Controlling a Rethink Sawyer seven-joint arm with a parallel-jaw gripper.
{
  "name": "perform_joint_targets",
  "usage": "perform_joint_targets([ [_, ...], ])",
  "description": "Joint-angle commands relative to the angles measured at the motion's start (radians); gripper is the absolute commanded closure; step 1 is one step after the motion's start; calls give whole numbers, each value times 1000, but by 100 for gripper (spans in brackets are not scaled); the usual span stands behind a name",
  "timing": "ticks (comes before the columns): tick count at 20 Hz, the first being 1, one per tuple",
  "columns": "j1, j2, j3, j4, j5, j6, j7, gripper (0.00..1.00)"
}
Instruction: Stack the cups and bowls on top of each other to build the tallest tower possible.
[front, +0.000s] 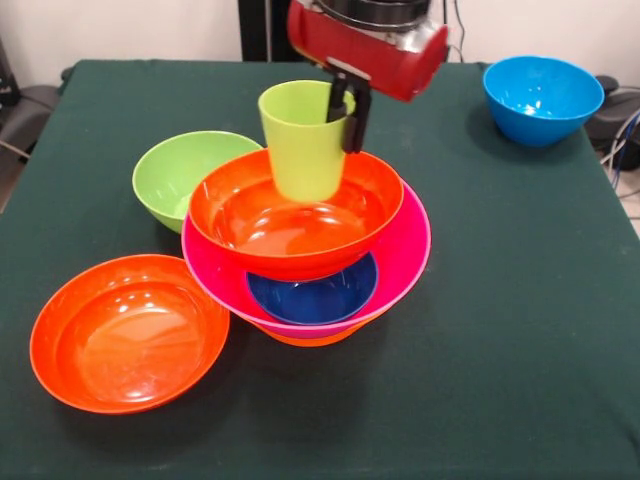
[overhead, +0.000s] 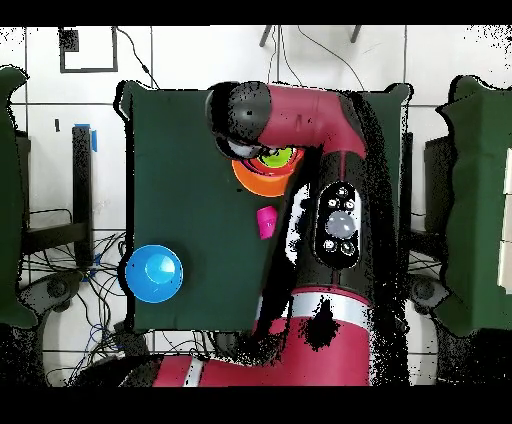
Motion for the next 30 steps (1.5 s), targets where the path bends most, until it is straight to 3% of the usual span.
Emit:
perform_joint_targets([
  [1, 28, 58, -70, -68, -21, 81, 232, 100],
  [22, -3, 60, -81, 30, 38, -64, 135, 100],
  [30, 33, 69, -118, 7, 40, -39, 168, 100],
])
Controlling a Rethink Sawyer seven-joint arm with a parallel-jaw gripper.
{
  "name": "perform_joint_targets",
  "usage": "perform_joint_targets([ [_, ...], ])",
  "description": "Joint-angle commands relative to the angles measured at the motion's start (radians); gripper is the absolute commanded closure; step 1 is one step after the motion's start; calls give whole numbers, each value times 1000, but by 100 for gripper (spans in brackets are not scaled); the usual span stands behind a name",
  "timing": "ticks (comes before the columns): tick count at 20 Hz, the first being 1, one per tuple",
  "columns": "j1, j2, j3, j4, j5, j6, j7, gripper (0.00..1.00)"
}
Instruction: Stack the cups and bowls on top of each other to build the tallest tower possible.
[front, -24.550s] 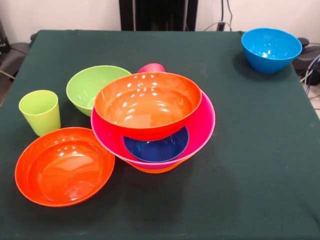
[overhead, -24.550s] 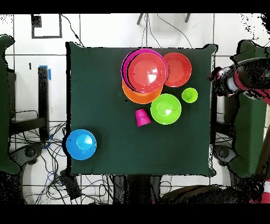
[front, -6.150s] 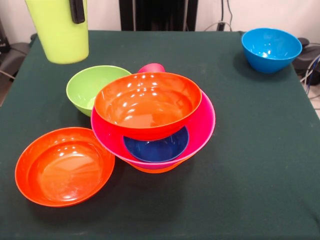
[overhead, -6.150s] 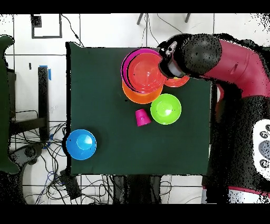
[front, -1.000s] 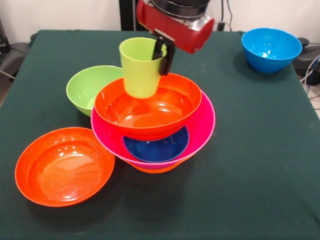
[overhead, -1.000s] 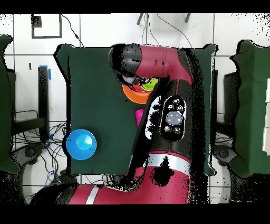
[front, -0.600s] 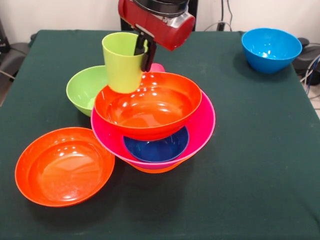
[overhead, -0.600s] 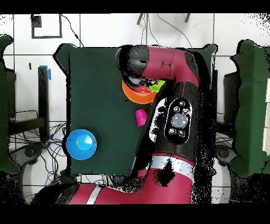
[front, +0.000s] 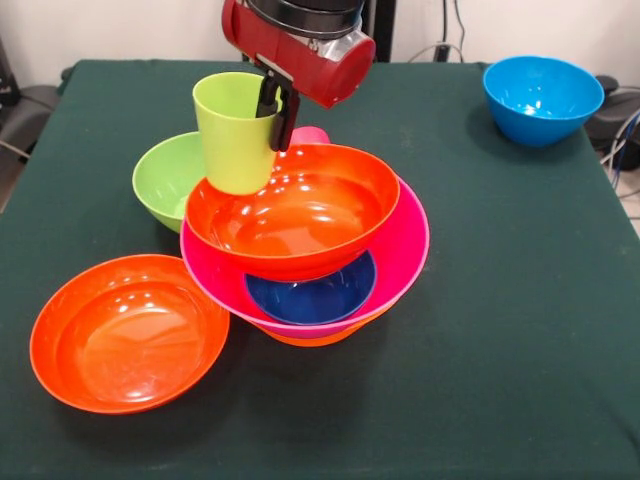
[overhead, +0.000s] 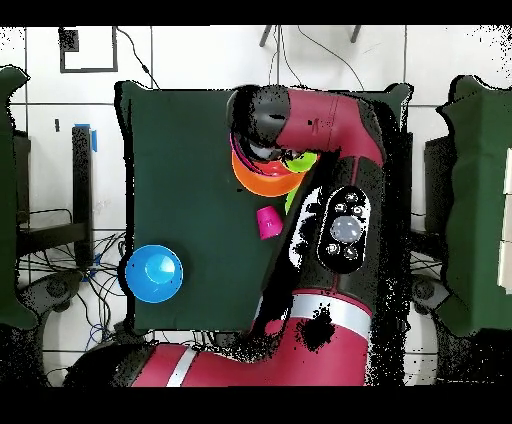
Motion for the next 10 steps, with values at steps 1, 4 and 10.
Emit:
perform_joint_targets([
  [1, 19, 25, 24, 38, -1, -18, 152, 100],
  [4, 30, 27, 13, 43, 7, -22, 161, 100],
  [10, 48, 25, -10, 48, 8, -35, 160, 100],
])
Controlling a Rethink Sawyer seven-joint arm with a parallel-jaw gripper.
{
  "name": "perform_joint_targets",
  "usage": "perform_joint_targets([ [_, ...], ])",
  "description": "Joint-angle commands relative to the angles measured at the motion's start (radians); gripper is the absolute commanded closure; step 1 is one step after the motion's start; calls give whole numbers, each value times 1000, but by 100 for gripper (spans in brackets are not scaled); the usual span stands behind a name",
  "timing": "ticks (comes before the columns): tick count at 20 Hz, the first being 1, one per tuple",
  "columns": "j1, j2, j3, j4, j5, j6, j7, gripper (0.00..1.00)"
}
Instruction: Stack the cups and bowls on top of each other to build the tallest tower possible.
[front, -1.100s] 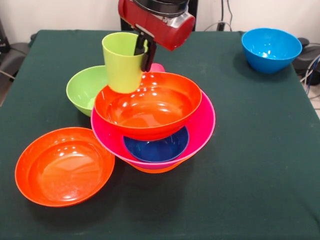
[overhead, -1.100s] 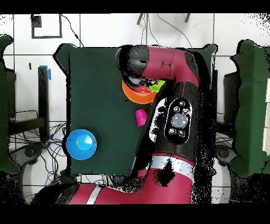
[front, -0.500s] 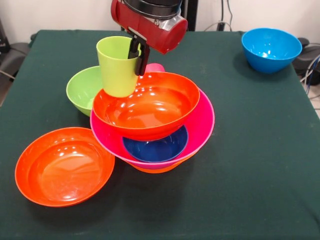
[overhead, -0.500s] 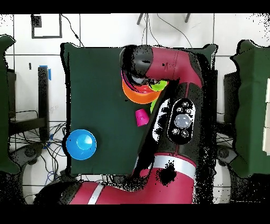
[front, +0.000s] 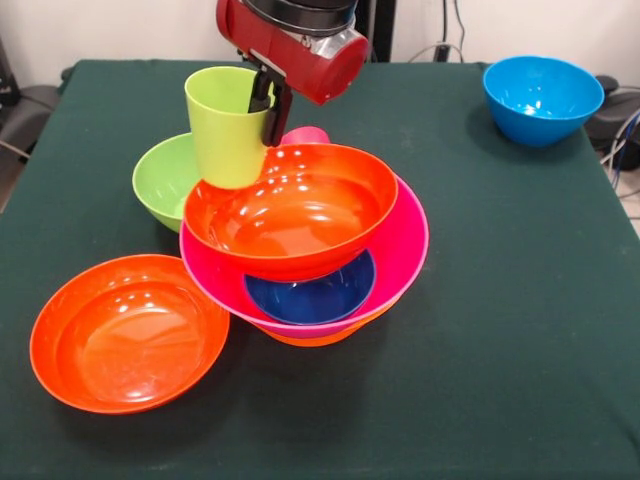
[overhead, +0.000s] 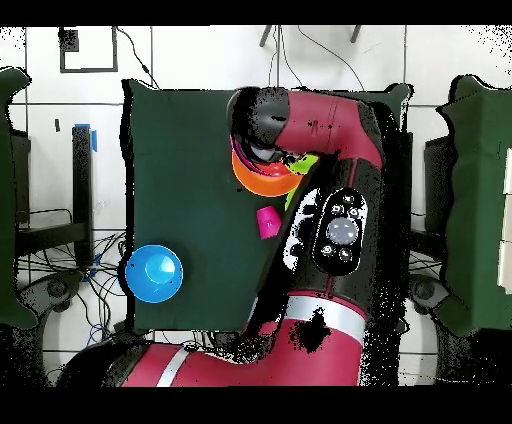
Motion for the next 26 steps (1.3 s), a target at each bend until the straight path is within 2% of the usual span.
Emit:
perform_joint_targets([
  [1, 37, 14, 23, 44, -3, -28, 162, 100],
  [6, 35, 1, 22, 29, 17, 9, 144, 100],
  [26, 63, 17, 5, 18, 46, 3, 168, 100],
])
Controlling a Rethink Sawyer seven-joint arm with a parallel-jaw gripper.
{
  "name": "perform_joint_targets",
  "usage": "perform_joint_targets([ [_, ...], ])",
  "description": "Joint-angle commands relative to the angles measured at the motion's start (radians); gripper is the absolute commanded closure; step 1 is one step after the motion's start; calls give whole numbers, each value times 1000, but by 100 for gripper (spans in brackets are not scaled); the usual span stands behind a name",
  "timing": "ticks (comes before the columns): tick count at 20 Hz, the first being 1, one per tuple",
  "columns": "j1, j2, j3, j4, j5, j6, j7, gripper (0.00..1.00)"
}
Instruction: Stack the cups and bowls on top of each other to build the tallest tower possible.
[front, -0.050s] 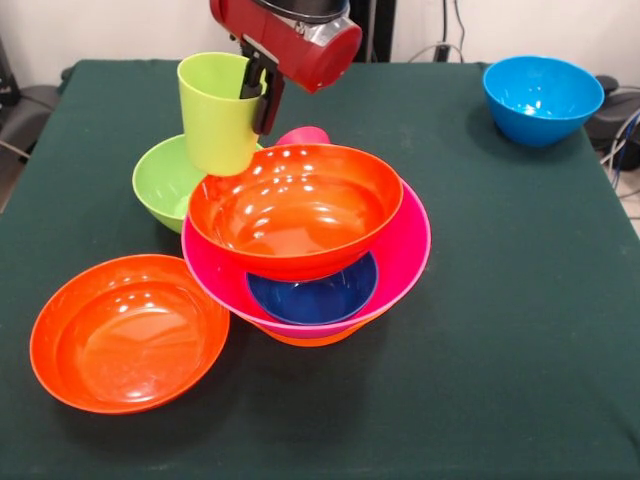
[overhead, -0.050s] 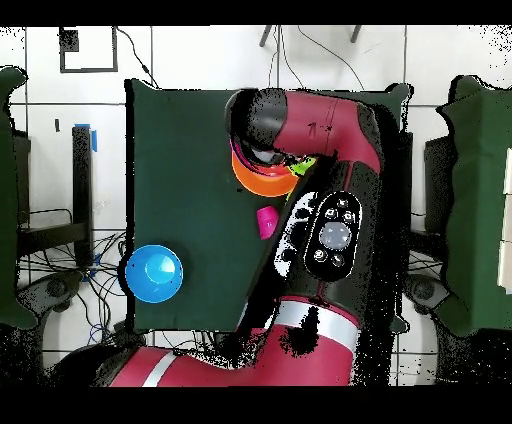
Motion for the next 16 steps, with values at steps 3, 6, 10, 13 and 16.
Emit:
perform_joint_targets([
  [3, 43, 18, 50, 12, 29, 2, 169, 100],
  [6, 44, 23, 47, 6, 36, 7, 163, 100],
  [10, 44, 25, 46, 1, 50, 16, 163, 100],
  [13, 53, 30, 38, -4, 51, 12, 173, 100],
  [16, 57, 33, 32, -7, 54, 11, 175, 100],
])
